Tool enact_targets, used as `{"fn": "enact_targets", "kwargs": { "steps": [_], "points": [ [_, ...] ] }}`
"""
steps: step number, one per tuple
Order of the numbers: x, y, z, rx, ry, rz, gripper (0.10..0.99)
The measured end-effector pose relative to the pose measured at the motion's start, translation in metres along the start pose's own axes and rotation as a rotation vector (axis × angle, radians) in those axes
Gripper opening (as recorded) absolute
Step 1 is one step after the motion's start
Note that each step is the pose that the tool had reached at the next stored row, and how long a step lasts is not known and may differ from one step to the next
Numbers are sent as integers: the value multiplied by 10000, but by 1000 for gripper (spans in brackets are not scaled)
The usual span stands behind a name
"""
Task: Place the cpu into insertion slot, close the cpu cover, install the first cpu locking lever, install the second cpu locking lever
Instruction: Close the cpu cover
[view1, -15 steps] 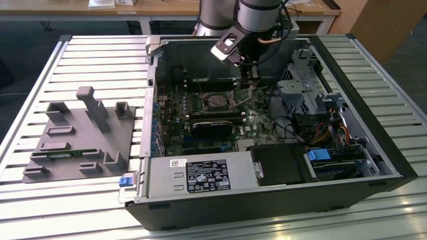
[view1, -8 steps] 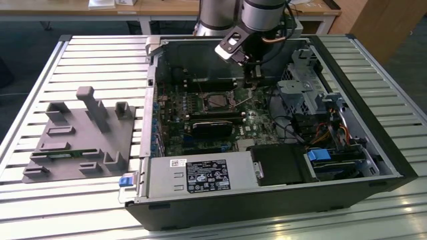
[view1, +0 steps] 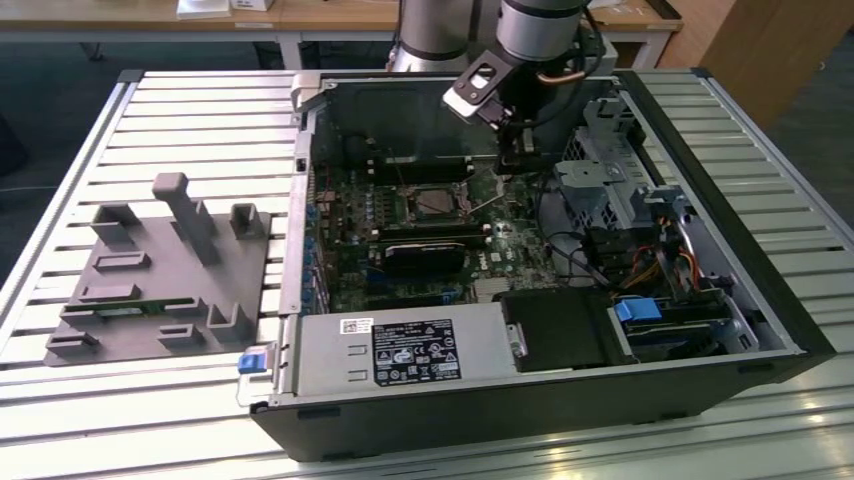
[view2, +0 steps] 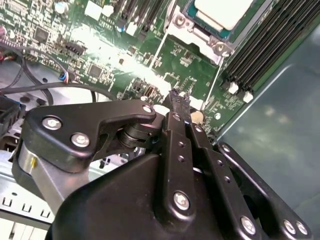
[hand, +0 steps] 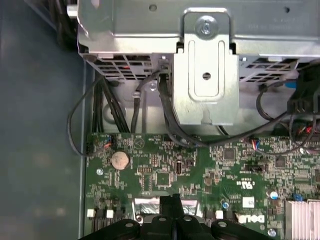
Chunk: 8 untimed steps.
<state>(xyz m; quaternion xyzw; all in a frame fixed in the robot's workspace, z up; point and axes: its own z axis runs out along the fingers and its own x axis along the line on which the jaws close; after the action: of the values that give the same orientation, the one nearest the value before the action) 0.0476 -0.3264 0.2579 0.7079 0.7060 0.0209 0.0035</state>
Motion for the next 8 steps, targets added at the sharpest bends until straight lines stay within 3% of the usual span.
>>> {"fn": "enact_targets", "kwargs": {
  "steps": [8],
  "points": [
    [36,71,41,75,2,1,106]
  ]
}}
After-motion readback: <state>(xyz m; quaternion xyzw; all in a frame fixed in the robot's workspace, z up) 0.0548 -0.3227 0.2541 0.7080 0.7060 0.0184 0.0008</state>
